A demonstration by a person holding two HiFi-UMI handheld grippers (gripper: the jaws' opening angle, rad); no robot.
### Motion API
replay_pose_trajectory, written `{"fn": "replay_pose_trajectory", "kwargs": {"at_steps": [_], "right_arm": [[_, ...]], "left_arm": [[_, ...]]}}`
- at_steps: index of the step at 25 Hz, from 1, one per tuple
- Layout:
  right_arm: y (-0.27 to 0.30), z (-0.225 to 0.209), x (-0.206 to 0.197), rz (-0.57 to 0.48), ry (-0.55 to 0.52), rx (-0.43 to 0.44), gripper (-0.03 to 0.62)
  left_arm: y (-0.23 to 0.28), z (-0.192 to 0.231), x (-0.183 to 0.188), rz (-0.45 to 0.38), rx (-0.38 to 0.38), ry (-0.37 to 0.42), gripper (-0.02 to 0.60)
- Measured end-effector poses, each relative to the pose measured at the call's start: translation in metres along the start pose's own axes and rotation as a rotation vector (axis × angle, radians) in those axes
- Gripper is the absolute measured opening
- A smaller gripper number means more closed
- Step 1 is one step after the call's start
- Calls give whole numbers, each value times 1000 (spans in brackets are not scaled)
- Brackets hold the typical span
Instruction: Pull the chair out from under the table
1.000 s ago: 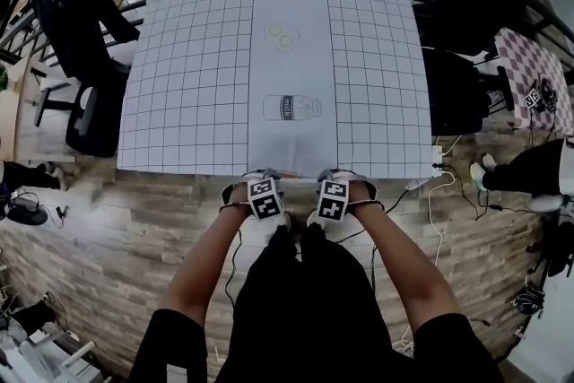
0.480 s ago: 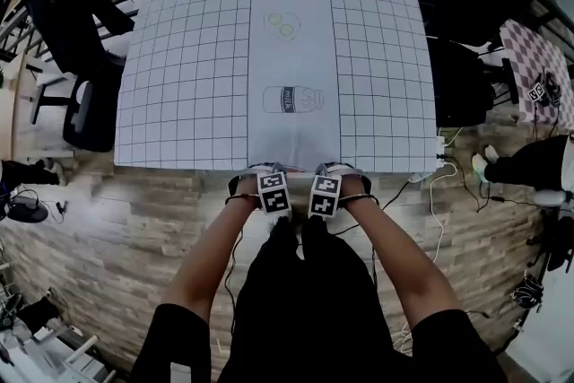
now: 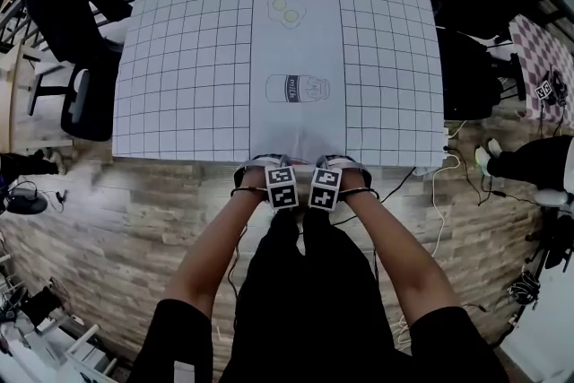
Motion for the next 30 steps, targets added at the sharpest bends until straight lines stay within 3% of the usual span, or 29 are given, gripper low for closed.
{"fn": "replay_pose_trajectory", "kwargs": {"at_steps": [5,14,20,26,30], "right_arm": [[3,2,-2,11,6,37,135],[4,3,-1,3,34,46,141],[4,1,-2,3,28,41,137],[4,-4,-3,27,-70,-72,63],[4,-1,-3,29,-66,-73,64]], "left_arm": [[8,1,-3,29,-9,38,155],[15,0,-4,22,-47,-6,153],[16,3,-4,33,-10,26,133],[16,5,-6,46,56,93,81],[16,2,-5,36,52,86,80]]}}
Point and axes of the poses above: the fingertips, and each gripper's own axes: y forward along the fingers, z to its left, x out of its top, the point moved 1 cm from there along -y, backward along the fingers, and after that the axes turned 14 degrees about -z, right-handed, at the moved point
